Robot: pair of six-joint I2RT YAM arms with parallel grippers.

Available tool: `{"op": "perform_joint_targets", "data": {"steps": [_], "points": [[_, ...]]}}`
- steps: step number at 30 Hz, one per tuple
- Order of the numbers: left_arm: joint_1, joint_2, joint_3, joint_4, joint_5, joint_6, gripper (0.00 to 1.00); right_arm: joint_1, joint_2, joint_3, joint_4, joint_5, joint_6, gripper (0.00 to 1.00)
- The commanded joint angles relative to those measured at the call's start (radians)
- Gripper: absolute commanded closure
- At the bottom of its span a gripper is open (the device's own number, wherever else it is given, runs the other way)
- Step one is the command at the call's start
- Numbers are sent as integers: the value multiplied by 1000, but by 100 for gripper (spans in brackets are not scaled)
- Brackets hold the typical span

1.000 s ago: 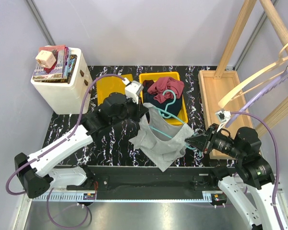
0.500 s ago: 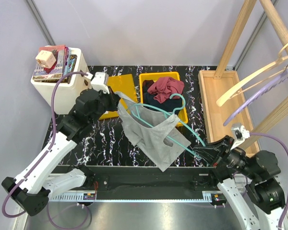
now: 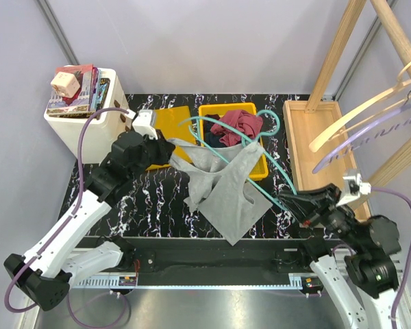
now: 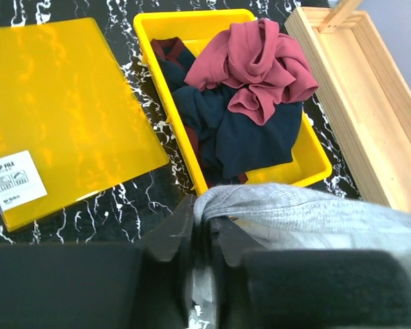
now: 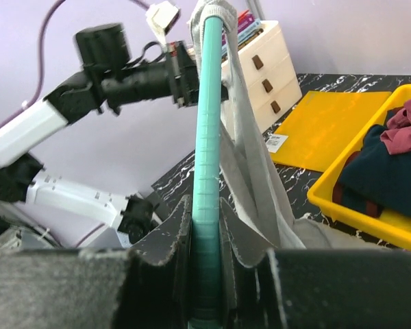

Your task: Remove the tank top from the hanger

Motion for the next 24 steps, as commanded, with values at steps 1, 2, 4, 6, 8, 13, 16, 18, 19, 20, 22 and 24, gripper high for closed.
{"op": "perform_joint_targets", "data": {"steps": [1,2,4,6,8,13,16,18,19,20,22,24], "points": [[8,-45,13,45,54,-7,72,-1,162,-54,321,40,69,100],[9,-57,14,43,62,-7,54,-1,187,-61,357,31,73,100],[9,-95,10,40,101,-5,31,-1,250,-84,477,-2,91,100],[8,-144,-1,48,170,-19,11,1,290,-98,545,-38,105,100],[8,-195,-25,138,343,-65,5,-1,342,-112,605,-64,115,100],[8,-206,-85,392,543,-273,1,-1,408,-156,710,-121,134,100],[8,-159,-87,479,519,-346,1,-1,426,-192,786,-170,157,100],[8,-126,-102,528,485,-433,1,-1,425,-213,837,-190,165,100],[8,-119,-111,592,462,-495,1,-1,422,-232,846,-193,161,100],[8,-103,-122,630,450,-525,1,1,420,-239,849,-200,159,100],[8,-90,-151,727,416,-609,1,1,414,-259,863,-210,150,100],[6,-74,-171,779,392,-652,1,1,404,-282,877,-220,147,100]]}}
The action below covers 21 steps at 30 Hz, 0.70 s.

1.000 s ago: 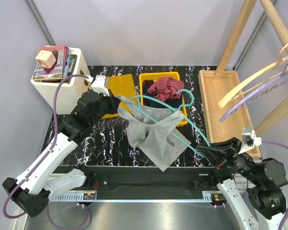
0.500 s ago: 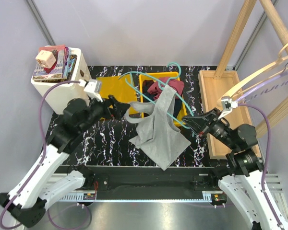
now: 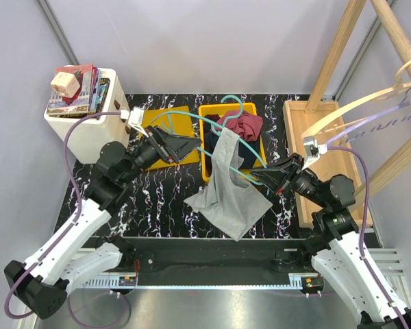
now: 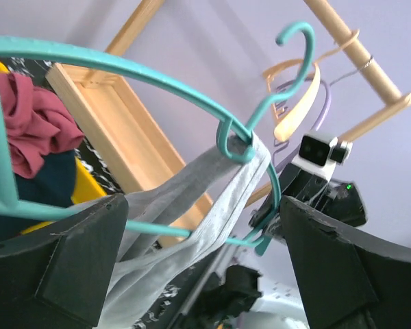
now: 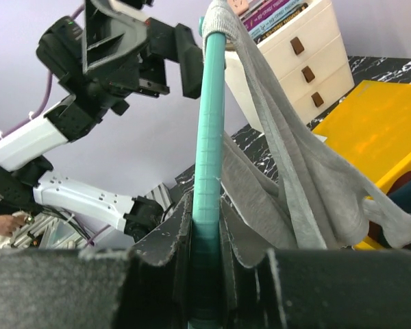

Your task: Remove the tank top from the hanger

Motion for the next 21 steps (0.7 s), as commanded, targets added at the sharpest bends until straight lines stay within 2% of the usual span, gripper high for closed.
{"op": "perform_joint_targets", "data": {"steps": [1,11,15,18,19,21], "points": [[1,18,-34,247,-68,-201,1,2,-26,-30,143,-46,-3,100],[1,79,-60,294,-173,-264,4,11,-47,-134,276,-136,35,100],[1,121,-55,324,-168,-270,10,23,-66,-170,310,-163,43,100],[1,142,-54,335,-166,-260,23,25,-71,-176,309,-178,41,100],[0,150,-55,343,-166,-261,38,25,-74,-176,307,-180,43,100],[0,150,-65,372,-166,-238,57,27,-66,-170,281,-175,32,100]]}}
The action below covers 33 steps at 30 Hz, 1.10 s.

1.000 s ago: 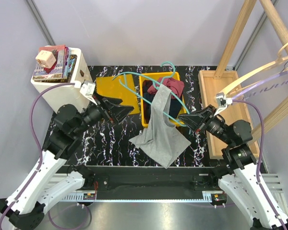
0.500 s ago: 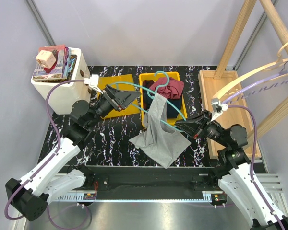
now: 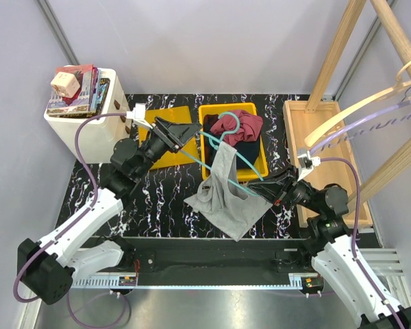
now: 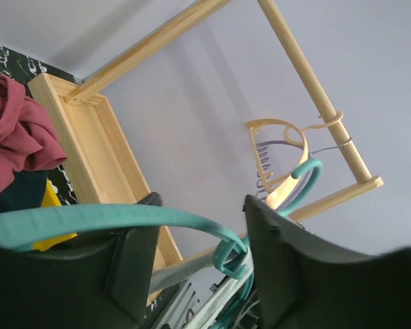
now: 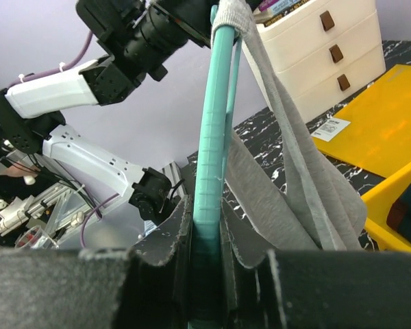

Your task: Remove the tank top from the hanger

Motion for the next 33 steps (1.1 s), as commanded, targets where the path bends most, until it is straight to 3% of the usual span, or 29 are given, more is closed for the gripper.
{"op": "perform_joint_targets", "data": {"steps": [1,3,4,8,9,12,15,18,23,25,29,33], "points": [[1,4,0,113,-24,43,74,19,-8,24,61,-54,-8,100],[1,-5,12,86,-34,105,87,19,12,56,-63,-16,-41,87],[1,-20,29,64,-39,136,100,19,18,70,-121,35,-57,84],[0,-86,61,-83,-106,306,100,19,94,130,-401,118,-123,68],[1,-115,63,-98,-113,372,100,19,108,139,-442,133,-131,53],[0,-168,74,-144,-122,530,100,19,170,167,-540,120,-141,33],[1,-214,89,-172,-96,661,100,38,179,188,-585,77,-154,26],[1,-238,101,-200,-84,693,100,76,116,216,-661,96,-195,17],[0,-220,143,-267,-90,565,100,96,18,275,-825,89,-253,12],[1,-192,155,-258,-32,462,100,96,-2,294,-865,60,-267,12],[3,-119,178,-122,154,278,100,96,-60,354,-922,-2,-260,13],[1,-39,141,134,286,-45,100,97,-111,427,-937,-43,-255,16]]}}
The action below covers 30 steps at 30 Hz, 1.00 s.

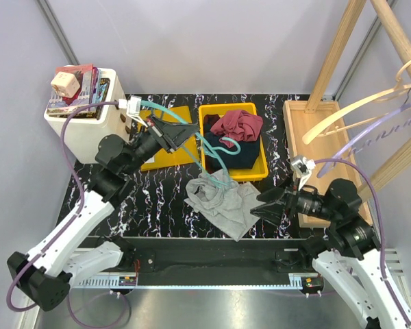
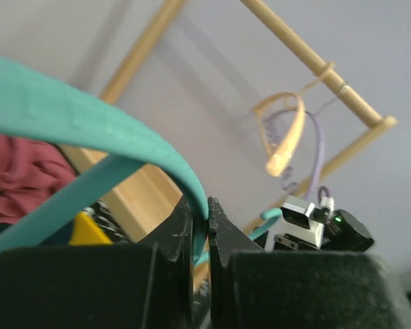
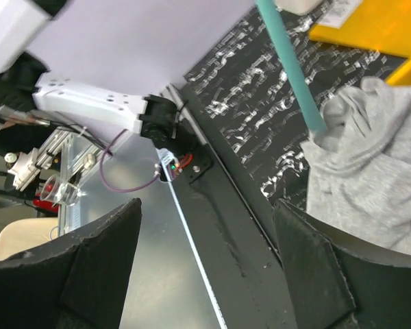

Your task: Remove the tank top from the hanger

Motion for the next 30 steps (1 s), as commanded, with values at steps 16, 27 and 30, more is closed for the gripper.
{"op": "perform_joint_targets", "data": {"steps": [16,27,30], "points": [[-107,480,105,1147,432,-939,100,6,-36,304,-244,-58,-104,26],[-150,489,169,1014,418,-809,100,7,15,280,-203,-232,-70,33],[-169,492,198,932,410,-754,100,6,12,251,-138,-271,-29,36]]}}
